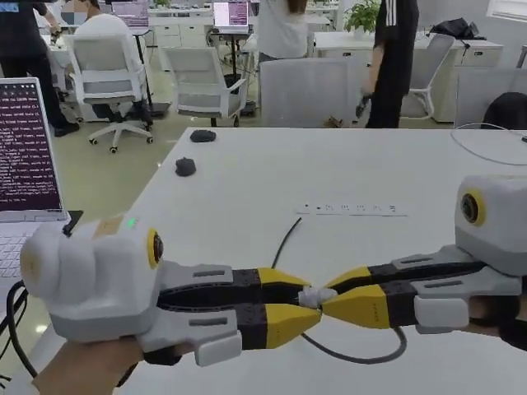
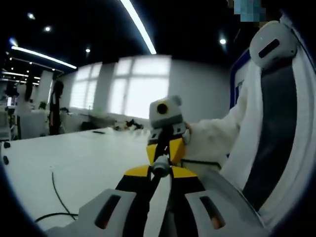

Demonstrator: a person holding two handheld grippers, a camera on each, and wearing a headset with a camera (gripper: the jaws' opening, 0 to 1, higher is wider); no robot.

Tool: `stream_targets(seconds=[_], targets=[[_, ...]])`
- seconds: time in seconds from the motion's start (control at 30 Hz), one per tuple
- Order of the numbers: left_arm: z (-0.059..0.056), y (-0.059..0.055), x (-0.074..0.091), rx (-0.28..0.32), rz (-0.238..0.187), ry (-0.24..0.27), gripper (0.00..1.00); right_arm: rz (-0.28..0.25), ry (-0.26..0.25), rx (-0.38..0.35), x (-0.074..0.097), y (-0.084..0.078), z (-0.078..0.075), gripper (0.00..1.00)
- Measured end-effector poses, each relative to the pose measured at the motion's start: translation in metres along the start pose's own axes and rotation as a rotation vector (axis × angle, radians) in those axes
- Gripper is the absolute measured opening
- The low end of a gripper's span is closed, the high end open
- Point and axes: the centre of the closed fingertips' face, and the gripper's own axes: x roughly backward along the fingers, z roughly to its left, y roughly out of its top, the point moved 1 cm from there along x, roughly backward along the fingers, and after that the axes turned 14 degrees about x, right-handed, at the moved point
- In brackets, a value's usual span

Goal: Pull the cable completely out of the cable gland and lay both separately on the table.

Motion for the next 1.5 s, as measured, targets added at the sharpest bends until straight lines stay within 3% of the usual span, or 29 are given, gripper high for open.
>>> stream_targets(seconds=[0.1, 0.2, 0.4, 0.5, 0.53, 0.6, 0.7, 1.03, 1.13, 1.27, 1.37, 1.47, 1.5], targets=[[-0.001, 0.003, 0.0, 0.005, -0.023, -0.009, 0.14, 0.003, 0.002, -0.032, 0.001, 0.001, 0.0, 0.09], [-0.003, 0.009, 0.0, 0.041, -0.054, -0.035, 0.13, -0.01, 0.005, -0.019, 0.002, 0.007, 0.0, 0.09], [-0.007, 0.01, -0.001, 0.07, -0.056, -0.054, 0.12, 0.017, 0.01, 0.048, 0.004, 0.009, 0.003, 0.09], [-0.007, 0.009, -0.001, 0.118, -0.063, -0.069, 0.12, 0.036, 0.005, 0.092, 0.005, 0.01, 0.006, 0.09], [-0.009, 0.004, 0.0, 0.192, -0.053, -0.065, 0.12, 0.039, -0.009, 0.183, 0.005, 0.012, 0.001, 0.09], [-0.01, 0.003, -0.003, 0.178, -0.058, -0.07, 0.12, 0.078, -0.008, 0.178, 0.005, 0.008, 0.007, 0.09], [-0.012, 0.002, -0.004, 0.206, -0.067, -0.078, 0.12, 0.078, -0.012, 0.216, 0.006, 0.009, 0.009, 0.09], [-0.013, 0.004, -0.008, 0.278, -0.061, -0.101, 0.12, 0.099, -0.025, 0.545, 0.008, 0.011, 0.013, 0.09], [-0.012, 0.004, -0.008, 0.287, -0.064, -0.101, 0.12, 0.099, -0.034, 0.58, 0.008, 0.01, 0.013, 0.09], [-0.008, 0.005, -0.008, 0.271, -0.068, -0.086, 0.13, 0.091, -0.054, 0.577, 0.007, 0.008, 0.008, 0.1], [-0.007, 0.007, -0.007, 0.223, -0.069, -0.071, 0.13, 0.064, -0.066, 0.501, 0.007, 0.008, 0.004, 0.11], [-0.005, 0.01, -0.005, 0.136, -0.06, -0.045, 0.14, 0.034, -0.078, 0.285, 0.008, 0.007, -0.001, 0.15], [-0.003, 0.01, -0.004, 0.11, -0.05, -0.031, 0.14, 0.015, -0.097, 0.238, 0.009, 0.008, -0.005, 0.22]])
